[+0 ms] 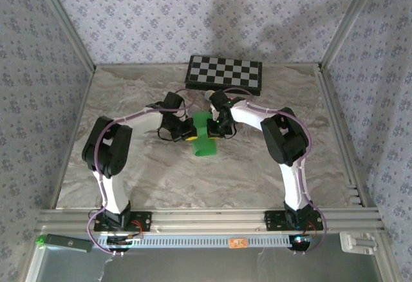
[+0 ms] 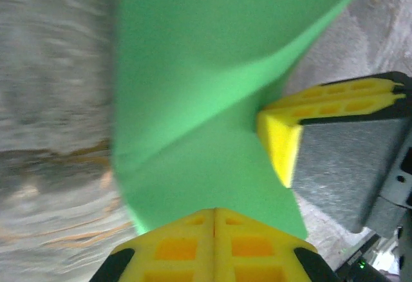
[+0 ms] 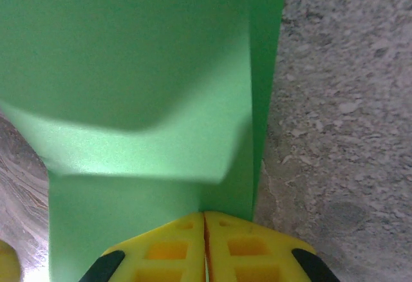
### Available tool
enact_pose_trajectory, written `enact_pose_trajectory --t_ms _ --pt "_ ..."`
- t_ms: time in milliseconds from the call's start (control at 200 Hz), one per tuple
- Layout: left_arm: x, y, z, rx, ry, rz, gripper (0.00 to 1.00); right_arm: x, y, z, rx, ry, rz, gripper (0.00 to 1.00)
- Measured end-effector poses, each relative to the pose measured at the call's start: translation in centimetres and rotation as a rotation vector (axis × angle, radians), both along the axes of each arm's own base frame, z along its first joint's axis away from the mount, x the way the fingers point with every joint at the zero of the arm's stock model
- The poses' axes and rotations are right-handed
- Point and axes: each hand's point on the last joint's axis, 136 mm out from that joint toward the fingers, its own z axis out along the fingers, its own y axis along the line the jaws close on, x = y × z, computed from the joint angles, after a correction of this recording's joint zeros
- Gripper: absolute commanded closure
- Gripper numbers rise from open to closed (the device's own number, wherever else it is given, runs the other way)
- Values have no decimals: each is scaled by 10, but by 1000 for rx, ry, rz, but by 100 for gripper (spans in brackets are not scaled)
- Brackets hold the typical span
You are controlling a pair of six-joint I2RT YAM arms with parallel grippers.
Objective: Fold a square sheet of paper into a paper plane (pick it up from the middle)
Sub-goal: First fold in half a square sheet of paper at the center of the table.
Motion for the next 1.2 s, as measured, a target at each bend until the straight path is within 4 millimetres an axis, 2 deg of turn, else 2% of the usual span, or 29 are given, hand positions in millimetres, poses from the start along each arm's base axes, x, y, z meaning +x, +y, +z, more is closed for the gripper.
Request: enact_pose_trajectory --t_ms 125,315,510,700,785,905,1044,1104,1199 --pt "-3 -9 -10 -6 27 -10 94 0 0 0 0 1 0 90" --pt "-14 2 -35 30 85 2 95 0 0 -1 0 1 0 90" --pt "-16 7 -37 -5 67 9 94 0 0 -1 0 2 0 90" --pt "-26 30 -33 27 87 53 94 0 0 -1 0 2 0 90" --pt "-25 34 -30 33 90 64 94 0 0 -1 0 2 0 90" --pt "-18 23 -19 14 67 59 94 0 0 -1 1 3 -1 91" --pt "-3 -4 -3 -27 13 25 94 0 0 -1 4 6 0 91" --pt "0 -12 -4 -34 4 16 94 0 0 -1 4 6 0 91" --pt "-6 -16 -13 -30 24 7 94 0 0 -1 5 7 0 91"
